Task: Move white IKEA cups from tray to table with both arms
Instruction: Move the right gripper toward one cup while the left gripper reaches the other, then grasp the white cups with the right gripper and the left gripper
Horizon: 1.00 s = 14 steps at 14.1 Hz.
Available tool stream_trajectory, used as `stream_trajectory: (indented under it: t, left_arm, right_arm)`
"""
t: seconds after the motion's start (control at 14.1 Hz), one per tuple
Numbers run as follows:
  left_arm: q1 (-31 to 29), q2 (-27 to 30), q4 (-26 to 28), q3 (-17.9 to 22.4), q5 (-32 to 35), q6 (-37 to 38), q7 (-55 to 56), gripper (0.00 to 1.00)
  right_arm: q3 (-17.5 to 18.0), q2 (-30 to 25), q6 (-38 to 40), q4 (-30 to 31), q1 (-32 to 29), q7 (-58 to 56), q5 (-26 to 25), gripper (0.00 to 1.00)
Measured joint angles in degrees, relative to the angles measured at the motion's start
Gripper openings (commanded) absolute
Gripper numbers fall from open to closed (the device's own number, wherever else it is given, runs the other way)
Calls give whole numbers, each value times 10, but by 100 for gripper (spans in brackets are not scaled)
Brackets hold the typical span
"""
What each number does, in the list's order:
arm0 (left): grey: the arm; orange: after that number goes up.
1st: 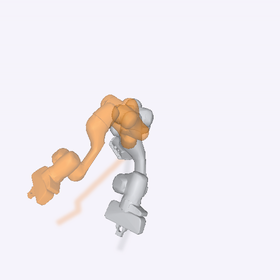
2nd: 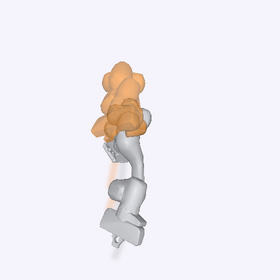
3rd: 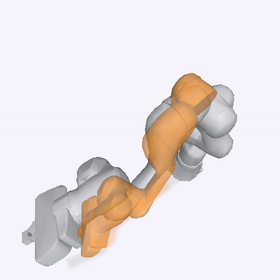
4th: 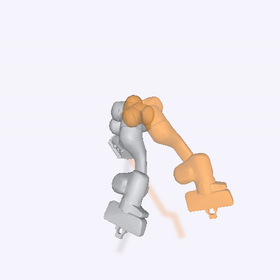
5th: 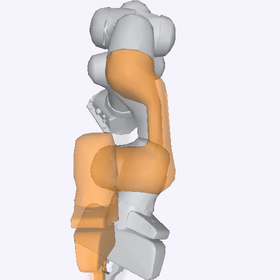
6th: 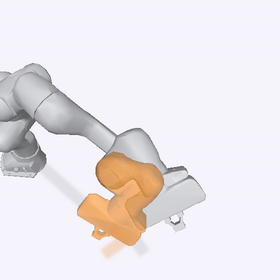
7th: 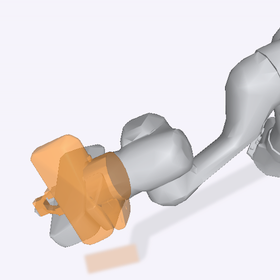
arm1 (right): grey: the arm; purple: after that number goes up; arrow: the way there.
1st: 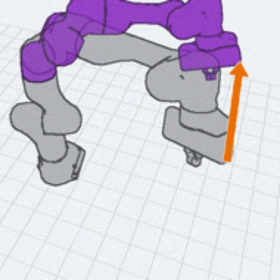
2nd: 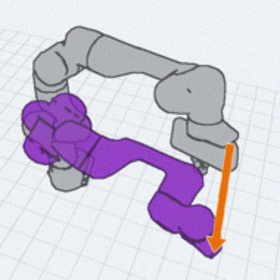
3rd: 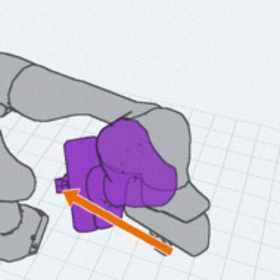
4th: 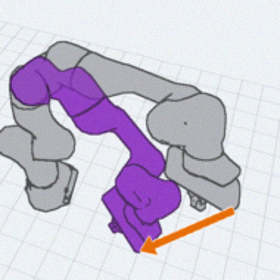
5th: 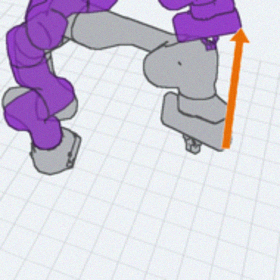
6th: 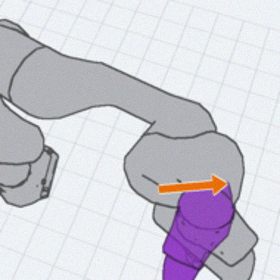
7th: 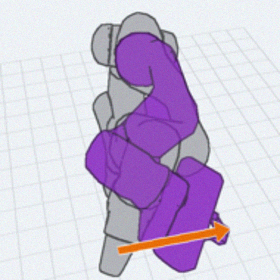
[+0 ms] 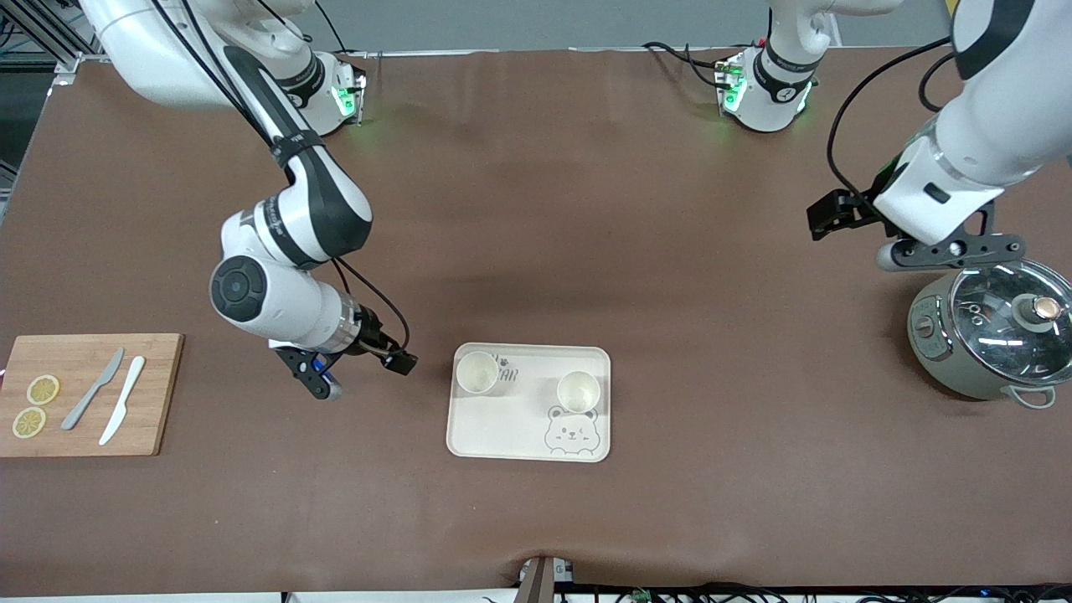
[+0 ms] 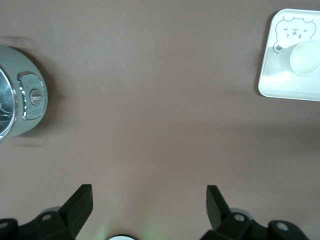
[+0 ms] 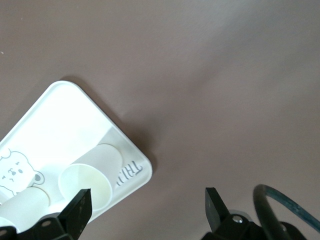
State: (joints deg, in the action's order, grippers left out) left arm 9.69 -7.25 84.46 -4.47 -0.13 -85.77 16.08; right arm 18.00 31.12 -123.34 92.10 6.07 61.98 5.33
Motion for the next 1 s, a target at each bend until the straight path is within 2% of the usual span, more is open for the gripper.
stream_trajectory:
  t: [0.36,0.5,0.71,0.78,0.92,1.0]
  left_arm:
    - [13,-29,40,0,-32,-111,8,100]
    - [39,-56,43,-2,-33,-159,46,100]
    - [88,-99,44,-3,-33,-218,103,100]
    - [102,-113,43,-3,-33,-230,120,100]
    - [122,-143,33,-3,-33,-248,153,99]
    - [129,-160,24,-3,-33,-256,166,95]
  right_arm:
    - [6,42,-73,0,23,39,-6,100]
    - [15,60,-104,-1,30,60,-21,89]
    - [22,82,-116,-1,40,77,-36,65]
    - [24,88,-127,-1,41,79,-36,50]
    - [28,98,-154,-1,41,83,-36,12]
    - [30,102,-161,-2,41,85,-36,0]
